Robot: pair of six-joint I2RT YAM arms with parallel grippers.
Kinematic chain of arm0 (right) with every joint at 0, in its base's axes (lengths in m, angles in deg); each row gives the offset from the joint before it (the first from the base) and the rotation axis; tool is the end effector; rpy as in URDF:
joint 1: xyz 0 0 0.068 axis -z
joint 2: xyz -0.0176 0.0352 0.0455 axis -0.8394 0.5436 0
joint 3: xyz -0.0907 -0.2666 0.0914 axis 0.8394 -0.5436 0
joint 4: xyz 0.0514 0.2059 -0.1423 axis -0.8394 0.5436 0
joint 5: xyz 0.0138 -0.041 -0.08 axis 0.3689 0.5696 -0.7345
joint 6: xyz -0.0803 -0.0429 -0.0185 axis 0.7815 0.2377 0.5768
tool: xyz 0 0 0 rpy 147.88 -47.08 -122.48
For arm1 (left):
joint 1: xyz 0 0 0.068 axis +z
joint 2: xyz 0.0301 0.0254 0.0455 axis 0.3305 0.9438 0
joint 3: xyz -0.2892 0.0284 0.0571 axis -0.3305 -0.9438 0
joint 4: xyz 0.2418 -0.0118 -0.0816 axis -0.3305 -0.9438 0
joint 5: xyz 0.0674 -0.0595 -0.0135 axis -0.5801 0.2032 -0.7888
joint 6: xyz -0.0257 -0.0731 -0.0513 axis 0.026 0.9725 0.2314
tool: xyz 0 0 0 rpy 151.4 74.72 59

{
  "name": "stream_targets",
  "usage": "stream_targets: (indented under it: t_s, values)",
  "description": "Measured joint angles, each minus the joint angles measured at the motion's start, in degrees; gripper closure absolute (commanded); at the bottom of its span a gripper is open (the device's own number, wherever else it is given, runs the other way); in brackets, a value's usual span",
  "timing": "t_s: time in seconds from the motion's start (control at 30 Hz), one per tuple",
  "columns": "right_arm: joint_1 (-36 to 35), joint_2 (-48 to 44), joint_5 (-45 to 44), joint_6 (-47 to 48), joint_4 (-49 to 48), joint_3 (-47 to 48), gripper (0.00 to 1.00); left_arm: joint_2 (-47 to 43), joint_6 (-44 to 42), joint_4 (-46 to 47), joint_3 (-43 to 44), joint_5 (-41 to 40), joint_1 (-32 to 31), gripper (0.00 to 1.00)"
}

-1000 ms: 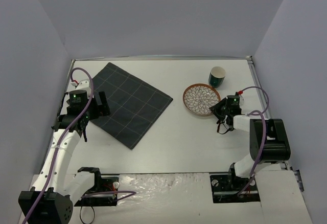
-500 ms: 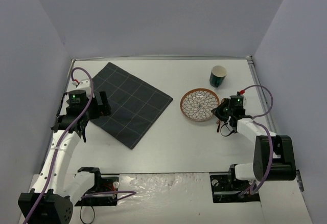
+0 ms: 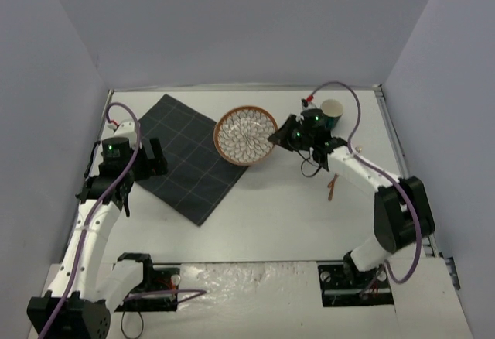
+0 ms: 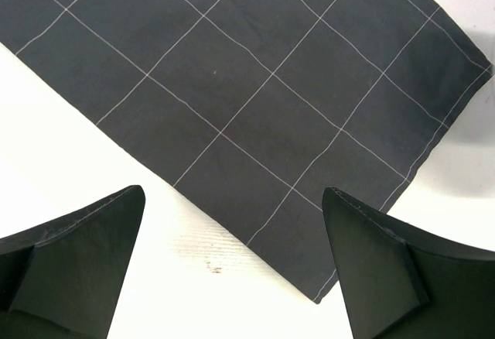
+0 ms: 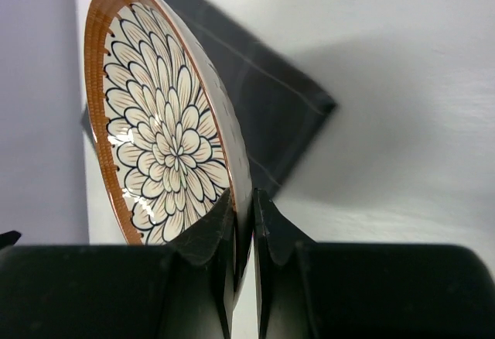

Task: Set the dinner table for one person

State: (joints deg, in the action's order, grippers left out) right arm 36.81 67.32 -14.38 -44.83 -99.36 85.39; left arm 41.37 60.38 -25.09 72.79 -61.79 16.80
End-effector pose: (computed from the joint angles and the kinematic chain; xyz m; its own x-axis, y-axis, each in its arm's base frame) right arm 0.3466 0.1547 0.2755 -0.6437 0.4750 -0.6001 -0.2012 0.6515 0.7315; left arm 0.2197 -0.0185 0.3120 -0.5396 -0.2691 -0.7977 -0.0262 0.9524 -0.3036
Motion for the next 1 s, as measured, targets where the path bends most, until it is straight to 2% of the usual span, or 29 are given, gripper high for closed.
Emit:
stream_targets:
  t_s: [0.23,0.5,0.7,1.0]
  values:
    - [-9.85,16.00,1.03,-1.07,-4.49,16.04,1.00,-1.01,0.00,0.02,0.00,-0.80,0.00,0.03]
    - [-15.18,30.69,2.51,-3.47,-7.84,25.92,1.00,-1.58,0.04,0.00,-0.01,-1.65,0.00,0.03]
    - [-16.68,37.46,1.63,-5.00,-8.74,31.15,1.00,-1.58,0.04,0.00,-0.02,-1.66,0.00,0.03]
    - [-17.74,42.22,0.88,-7.50,-10.29,36.28,1.00,-1.55,0.07,-0.03,-0.01,-1.68,0.00,0.03]
